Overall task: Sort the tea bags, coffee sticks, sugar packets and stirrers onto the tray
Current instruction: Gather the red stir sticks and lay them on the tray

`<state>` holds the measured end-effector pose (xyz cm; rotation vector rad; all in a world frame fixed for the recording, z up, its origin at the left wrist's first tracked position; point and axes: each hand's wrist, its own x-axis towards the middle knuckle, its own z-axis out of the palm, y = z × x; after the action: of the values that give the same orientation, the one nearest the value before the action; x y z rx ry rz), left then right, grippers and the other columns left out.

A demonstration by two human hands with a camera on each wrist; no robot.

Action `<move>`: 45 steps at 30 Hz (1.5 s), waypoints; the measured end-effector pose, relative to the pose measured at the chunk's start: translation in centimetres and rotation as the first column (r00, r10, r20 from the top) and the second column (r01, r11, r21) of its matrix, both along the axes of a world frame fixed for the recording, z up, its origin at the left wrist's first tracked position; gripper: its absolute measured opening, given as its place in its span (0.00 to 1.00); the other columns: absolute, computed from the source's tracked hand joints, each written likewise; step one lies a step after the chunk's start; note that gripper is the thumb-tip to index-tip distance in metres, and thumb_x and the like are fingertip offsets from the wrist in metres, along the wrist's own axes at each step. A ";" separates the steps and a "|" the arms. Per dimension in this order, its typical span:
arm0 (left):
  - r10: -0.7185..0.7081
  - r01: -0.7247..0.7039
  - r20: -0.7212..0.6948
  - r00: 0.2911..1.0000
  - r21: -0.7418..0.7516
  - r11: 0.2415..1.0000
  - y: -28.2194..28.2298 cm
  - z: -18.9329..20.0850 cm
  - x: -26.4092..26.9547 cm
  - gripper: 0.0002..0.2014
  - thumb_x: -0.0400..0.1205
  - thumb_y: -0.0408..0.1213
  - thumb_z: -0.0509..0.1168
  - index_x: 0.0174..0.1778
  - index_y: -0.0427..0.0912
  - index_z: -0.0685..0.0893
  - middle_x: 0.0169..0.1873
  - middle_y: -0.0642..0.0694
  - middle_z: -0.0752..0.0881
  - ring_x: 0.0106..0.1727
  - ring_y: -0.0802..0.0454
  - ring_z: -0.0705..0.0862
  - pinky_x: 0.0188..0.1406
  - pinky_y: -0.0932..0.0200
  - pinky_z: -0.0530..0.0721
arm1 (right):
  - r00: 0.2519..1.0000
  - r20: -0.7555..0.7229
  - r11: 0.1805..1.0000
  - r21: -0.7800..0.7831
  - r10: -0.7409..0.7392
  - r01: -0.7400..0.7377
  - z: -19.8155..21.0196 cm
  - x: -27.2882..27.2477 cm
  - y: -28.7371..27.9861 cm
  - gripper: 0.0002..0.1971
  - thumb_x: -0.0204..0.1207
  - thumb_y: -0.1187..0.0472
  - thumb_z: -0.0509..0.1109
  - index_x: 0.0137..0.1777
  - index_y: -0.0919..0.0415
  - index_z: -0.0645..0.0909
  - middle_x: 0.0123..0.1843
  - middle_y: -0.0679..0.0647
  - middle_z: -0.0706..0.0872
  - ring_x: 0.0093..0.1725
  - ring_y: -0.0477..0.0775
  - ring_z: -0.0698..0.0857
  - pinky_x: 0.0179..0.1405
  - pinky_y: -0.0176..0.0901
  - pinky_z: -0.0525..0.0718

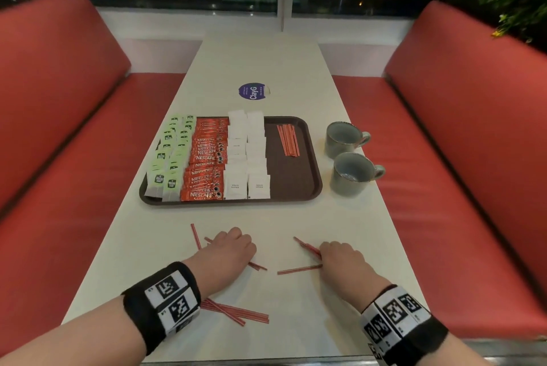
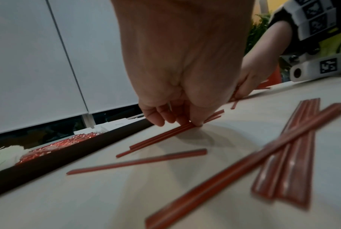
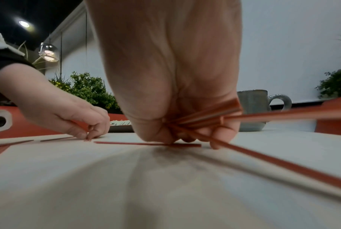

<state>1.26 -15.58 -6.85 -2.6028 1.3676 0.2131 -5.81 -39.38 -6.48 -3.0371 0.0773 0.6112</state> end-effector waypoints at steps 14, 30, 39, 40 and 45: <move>0.320 -0.394 -0.311 0.895 -0.213 0.894 -1.0 2.0 0.0 0.19 0.79 0.19 0.51 0.58 0.46 0.71 0.48 0.48 0.75 0.48 0.50 0.74 0.46 0.59 0.71 | 0.967 0.010 0.963 0.090 0.255 -0.254 1.9 0.2 -0.4 0.07 0.82 0.56 0.57 0.54 0.57 0.73 0.46 0.57 0.84 0.43 0.60 0.80 0.37 0.48 0.72; 0.314 -0.851 -0.792 0.523 -0.463 0.249 0.0 5.1 1.1 0.05 0.79 0.36 0.68 0.48 0.43 0.80 0.35 0.50 0.77 0.36 0.54 0.74 0.39 0.59 0.74 | 0.954 -0.113 0.959 -0.032 0.277 -0.282 2.4 1.6 1.3 0.10 0.80 0.53 0.58 0.53 0.57 0.76 0.55 0.57 0.84 0.54 0.60 0.83 0.43 0.44 0.72; -0.034 -0.911 -0.942 0.333 -0.330 0.248 -2.7 7.0 0.9 0.14 0.77 0.39 0.71 0.57 0.49 0.79 0.46 0.54 0.84 0.41 0.61 0.78 0.37 0.70 0.76 | 0.992 0.110 0.845 0.535 -0.065 -0.004 7.4 4.9 3.8 0.08 0.78 0.57 0.64 0.37 0.54 0.75 0.33 0.48 0.79 0.31 0.45 0.75 0.33 0.39 0.73; -0.074 -0.908 -0.948 0.309 -0.317 0.275 -3.6 7.2 0.8 0.11 0.79 0.39 0.70 0.56 0.49 0.80 0.46 0.54 0.84 0.42 0.60 0.79 0.41 0.66 0.77 | 0.991 0.131 0.825 0.563 -0.032 -0.048 8.2 5.2 4.8 0.04 0.79 0.58 0.64 0.43 0.52 0.79 0.36 0.47 0.82 0.34 0.44 0.78 0.35 0.38 0.76; -0.314 -0.984 -0.932 0.178 -0.166 -0.067 -6.3 7.9 1.0 0.11 0.86 0.44 0.57 0.55 0.43 0.80 0.54 0.44 0.86 0.57 0.51 0.83 0.60 0.55 0.80 | 0.962 0.258 0.790 0.606 -0.087 -0.092 9.7 6.6 8.1 0.17 0.80 0.63 0.59 0.67 0.54 0.78 0.53 0.54 0.88 0.51 0.54 0.86 0.46 0.40 0.82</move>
<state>2.29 -21.91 1.03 -4.5532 -0.2367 1.8228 0.81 -31.25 3.25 -2.4389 -0.1166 0.1507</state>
